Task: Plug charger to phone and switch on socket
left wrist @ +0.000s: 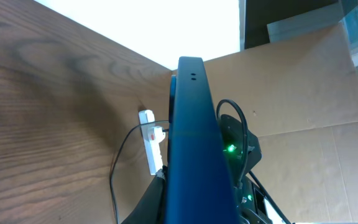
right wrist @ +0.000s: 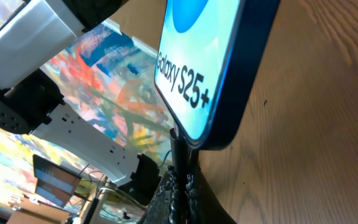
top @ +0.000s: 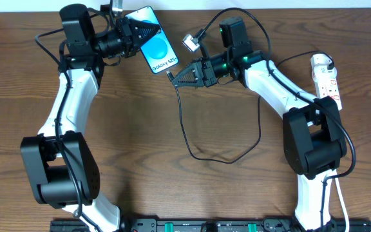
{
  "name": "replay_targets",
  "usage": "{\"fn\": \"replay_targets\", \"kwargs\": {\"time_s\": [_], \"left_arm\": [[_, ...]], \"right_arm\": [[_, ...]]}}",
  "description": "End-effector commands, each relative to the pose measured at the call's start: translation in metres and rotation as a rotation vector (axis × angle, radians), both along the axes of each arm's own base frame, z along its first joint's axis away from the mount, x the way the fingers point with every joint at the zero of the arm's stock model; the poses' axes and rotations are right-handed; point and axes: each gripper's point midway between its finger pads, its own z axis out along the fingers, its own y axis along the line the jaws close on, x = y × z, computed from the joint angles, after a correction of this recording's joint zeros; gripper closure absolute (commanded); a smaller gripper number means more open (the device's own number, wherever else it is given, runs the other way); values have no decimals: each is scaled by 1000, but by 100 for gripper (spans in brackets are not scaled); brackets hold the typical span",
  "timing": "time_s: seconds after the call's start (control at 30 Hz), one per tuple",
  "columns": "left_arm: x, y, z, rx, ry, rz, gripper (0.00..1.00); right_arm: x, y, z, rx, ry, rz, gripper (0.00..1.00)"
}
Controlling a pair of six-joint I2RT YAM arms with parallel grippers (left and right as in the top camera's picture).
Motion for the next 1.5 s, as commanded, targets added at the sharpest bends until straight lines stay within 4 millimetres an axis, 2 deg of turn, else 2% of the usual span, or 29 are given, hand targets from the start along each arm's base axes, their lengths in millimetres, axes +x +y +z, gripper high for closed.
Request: {"fn": "replay_targets", "kwargs": {"time_s": [0.0, 0.77, 1.47], "left_arm": [[-3, 0, 15, 8, -60, -12, 93], [-3, 0, 15, 8, -60, -12, 93], [-4, -1, 15, 7, -59, -15, 93]], "right_arm": [[-3, -4, 11, 21, -8, 14, 99], [-4, -4, 10, 13, 12, 15, 99], [-6, -5, 17, 22, -10, 15, 99]]}}
